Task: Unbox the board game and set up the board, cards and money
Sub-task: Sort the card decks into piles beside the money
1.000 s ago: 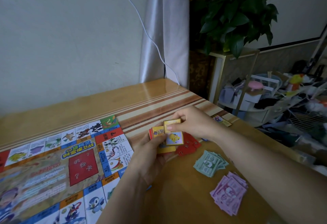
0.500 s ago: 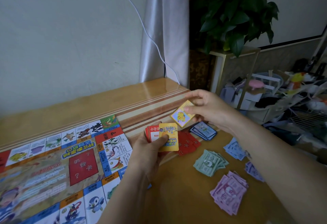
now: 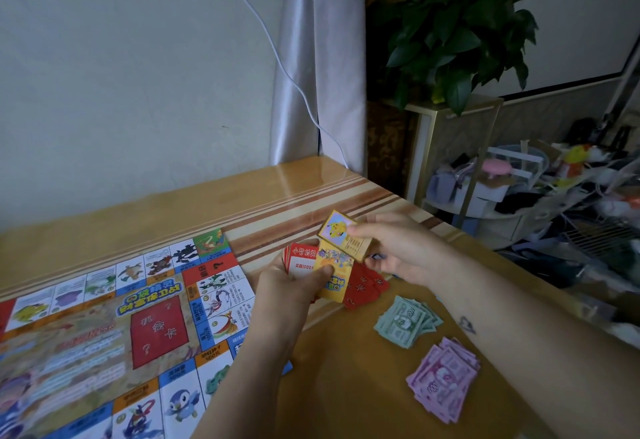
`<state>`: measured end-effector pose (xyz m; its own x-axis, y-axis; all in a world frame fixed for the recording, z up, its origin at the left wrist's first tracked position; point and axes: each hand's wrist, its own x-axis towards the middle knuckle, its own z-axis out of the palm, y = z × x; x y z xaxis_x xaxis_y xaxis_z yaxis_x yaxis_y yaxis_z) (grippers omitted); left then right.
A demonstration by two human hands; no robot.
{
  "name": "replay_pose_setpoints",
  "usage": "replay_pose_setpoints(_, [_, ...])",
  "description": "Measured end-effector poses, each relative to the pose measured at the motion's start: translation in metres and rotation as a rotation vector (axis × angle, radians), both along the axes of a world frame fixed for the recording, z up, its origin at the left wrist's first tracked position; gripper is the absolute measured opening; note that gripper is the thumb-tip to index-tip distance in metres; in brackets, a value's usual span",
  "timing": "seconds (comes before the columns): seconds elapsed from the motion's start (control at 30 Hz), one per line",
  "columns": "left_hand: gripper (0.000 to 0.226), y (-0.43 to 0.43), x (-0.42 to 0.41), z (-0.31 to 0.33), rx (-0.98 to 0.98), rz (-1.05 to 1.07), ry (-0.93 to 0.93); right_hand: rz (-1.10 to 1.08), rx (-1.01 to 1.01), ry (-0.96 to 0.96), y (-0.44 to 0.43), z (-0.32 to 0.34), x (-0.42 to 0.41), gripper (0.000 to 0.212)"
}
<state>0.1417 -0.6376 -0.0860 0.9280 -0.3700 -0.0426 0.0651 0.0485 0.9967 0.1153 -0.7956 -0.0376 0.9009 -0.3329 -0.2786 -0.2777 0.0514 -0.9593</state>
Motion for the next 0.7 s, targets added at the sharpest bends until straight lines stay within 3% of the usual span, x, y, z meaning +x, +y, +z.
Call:
replay_pose_setpoints(0.13, [0.012,-0.001,0.002,0.000,0.021,0.070,-0.034,0.110,0.031,0.087,0.003,-0.003,-0.002,0.012])
replay_pose_setpoints(0.27, [0.022,0.000,0.006,-0.002,-0.068,0.125,0.049,0.110,0.079,-0.125,0.004,0.000,-0.003,0.009])
replay_pose_setpoints(0.33, [0.021,0.001,0.007,0.000,-0.188,0.149,0.188,0.072,-0.068,-0.292,0.000,0.002,-0.003,0.018])
replay_pose_setpoints(0.4, [0.025,0.003,0.007,0.002,-0.299,0.117,0.359,0.120,-0.339,-0.418,-0.003,0.003,-0.004,0.016])
replay_pose_setpoints(0.53, [0.022,0.002,0.004,0.009,-0.501,0.092,0.623,0.404,-0.757,-0.418,0.004,0.002,-0.015,0.008])
replay_pose_setpoints(0.63, [0.014,0.004,0.005,0.009,-0.490,0.158,0.646,0.480,-0.806,-0.407,0.009,0.001,-0.019,0.012])
replay_pose_setpoints(0.7, [0.011,0.005,0.005,0.008,-0.445,0.172,0.571,0.428,-0.701,-0.373,0.007,0.003,-0.017,0.007])
